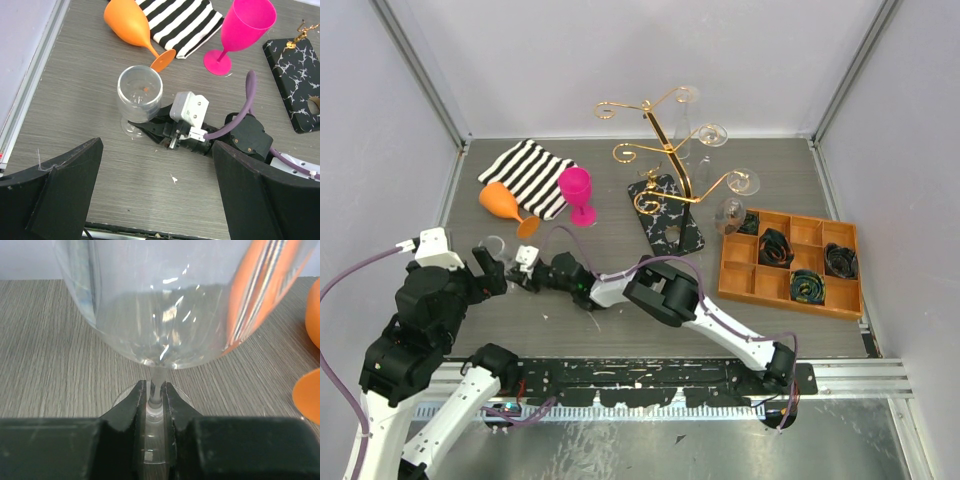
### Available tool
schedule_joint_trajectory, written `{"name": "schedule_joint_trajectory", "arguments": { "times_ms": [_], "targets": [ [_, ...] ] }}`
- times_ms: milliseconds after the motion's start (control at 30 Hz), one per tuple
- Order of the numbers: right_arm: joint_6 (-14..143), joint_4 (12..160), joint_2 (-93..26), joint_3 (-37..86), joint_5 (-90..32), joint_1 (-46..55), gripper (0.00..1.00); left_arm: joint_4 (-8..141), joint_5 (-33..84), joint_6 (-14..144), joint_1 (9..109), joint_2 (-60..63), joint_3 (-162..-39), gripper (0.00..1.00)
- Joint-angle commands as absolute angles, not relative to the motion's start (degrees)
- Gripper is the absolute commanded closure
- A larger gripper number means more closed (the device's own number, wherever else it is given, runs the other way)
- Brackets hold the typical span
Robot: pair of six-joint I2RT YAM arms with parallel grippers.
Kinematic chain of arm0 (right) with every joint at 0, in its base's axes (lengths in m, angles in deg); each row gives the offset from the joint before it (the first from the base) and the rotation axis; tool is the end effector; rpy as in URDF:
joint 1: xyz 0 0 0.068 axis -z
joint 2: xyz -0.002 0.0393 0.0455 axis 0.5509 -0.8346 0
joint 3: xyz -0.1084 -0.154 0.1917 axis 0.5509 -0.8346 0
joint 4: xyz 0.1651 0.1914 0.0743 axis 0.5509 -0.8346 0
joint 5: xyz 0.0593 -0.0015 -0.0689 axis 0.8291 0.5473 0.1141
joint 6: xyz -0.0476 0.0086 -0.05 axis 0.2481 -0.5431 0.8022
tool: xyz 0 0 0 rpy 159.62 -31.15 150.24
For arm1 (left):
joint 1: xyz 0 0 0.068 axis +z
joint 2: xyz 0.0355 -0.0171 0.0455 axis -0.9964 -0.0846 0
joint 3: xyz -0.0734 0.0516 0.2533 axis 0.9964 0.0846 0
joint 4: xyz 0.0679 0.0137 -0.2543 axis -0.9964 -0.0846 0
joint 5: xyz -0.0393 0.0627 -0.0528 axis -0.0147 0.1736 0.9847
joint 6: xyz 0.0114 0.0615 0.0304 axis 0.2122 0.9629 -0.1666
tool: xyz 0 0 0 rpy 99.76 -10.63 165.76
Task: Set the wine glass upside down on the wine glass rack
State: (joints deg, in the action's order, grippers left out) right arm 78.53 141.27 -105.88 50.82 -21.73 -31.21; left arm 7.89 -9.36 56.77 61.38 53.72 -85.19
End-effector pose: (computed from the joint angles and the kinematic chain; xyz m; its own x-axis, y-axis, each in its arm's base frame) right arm 0.2362 0.5312 0.0791 0.1480 0.0186 -0.9888 -0.9707 0.1942 -0.1417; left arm 0.0738 -0.0049 0.3544 -0.3352 -0.1789 -0.9250 -0.1323 0.9810 -0.1418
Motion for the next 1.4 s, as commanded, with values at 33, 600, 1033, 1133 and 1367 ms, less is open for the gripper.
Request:
{"name": "schedule_joint_trajectory", "arguments": {
  "times_ms": [33, 600, 1033, 1133, 1367],
  "targets": [
    [80.9, 145.4, -98.3, 44.1, -23.5, -30.9, 0.99, 9.5, -9.3, 57.5, 61.8, 53.6, -84.7, 0.02],
    [78.0, 167.2, -83.1, 11.8, -30.9, -31.1, 0.99, 9.1, -10.9, 57.1, 62.2, 56.4, -85.0, 0.02],
    [79.7, 177.7, -69.8, -10.4, -38.2, -33.0, 0.99, 7.9, -8.6, 55.8, 62.1, 53.9, -93.2, 0.02],
    [79.7, 179.9, -67.6, -14.1, -39.6, -33.4, 0.99, 7.4, -6.6, 54.8, 62.2, 52.8, -94.3, 0.02],
    [81.1, 180.0, -60.0, -19.7, -41.3, -35.1, 0.99, 8.4, 1.8, 51.1, 62.2, 50.9, -92.7, 0.02]
  ]
}}
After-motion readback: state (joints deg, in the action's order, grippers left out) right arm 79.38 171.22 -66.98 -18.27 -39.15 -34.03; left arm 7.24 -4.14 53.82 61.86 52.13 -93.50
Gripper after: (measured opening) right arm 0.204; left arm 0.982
